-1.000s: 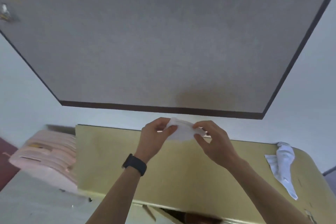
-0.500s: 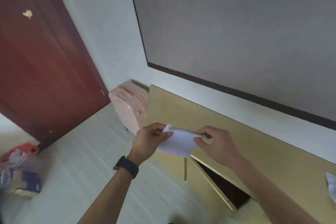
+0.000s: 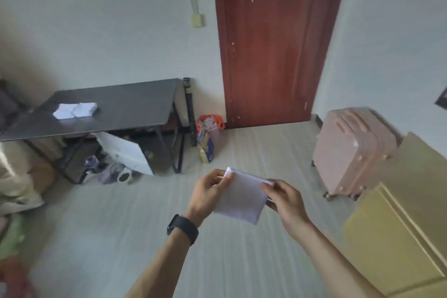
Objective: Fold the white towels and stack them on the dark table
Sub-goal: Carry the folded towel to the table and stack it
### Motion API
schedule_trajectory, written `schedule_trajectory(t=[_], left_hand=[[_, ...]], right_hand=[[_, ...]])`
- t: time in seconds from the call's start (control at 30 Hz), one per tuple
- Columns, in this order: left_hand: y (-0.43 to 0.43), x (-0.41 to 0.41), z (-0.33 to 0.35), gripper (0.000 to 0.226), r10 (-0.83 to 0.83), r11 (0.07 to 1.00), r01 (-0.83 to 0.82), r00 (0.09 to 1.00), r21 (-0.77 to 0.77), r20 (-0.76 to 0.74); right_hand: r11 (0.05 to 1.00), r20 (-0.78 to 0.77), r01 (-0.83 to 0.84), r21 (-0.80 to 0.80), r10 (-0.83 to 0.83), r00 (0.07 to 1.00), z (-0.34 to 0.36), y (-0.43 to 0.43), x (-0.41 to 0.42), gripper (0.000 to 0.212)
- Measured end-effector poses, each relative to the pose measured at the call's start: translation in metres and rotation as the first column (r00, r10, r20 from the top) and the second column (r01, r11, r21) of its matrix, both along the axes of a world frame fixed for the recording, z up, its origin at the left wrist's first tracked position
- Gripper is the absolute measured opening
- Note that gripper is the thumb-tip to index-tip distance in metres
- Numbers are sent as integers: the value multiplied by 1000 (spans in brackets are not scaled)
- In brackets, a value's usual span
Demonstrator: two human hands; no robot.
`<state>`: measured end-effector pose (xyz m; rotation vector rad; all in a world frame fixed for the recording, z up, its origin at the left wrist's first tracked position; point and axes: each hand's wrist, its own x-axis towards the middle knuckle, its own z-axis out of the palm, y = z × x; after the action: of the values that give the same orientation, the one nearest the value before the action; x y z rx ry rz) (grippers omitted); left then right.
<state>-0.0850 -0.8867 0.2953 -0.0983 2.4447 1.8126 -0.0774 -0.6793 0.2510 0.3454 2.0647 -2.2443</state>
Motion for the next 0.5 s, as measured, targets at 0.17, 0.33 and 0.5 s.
schedule_trajectory(t=[0.17,0.33,0.5], left_hand=[[-179,0,-4,23,307,945,-316,946,-86,-101],[-310,2,4,16,521,830,-544,835,-122,-177],[-401,-12,-8,16,712,687,-726,683,-39,-161]], right_hand=[[974,-41,-221,52,223,974,0,-192,-50,19],[927,-176,-284,244,330,927,13,-349,-75,22],[894,-255,-322,311,404,878,15,-471,-100,17]])
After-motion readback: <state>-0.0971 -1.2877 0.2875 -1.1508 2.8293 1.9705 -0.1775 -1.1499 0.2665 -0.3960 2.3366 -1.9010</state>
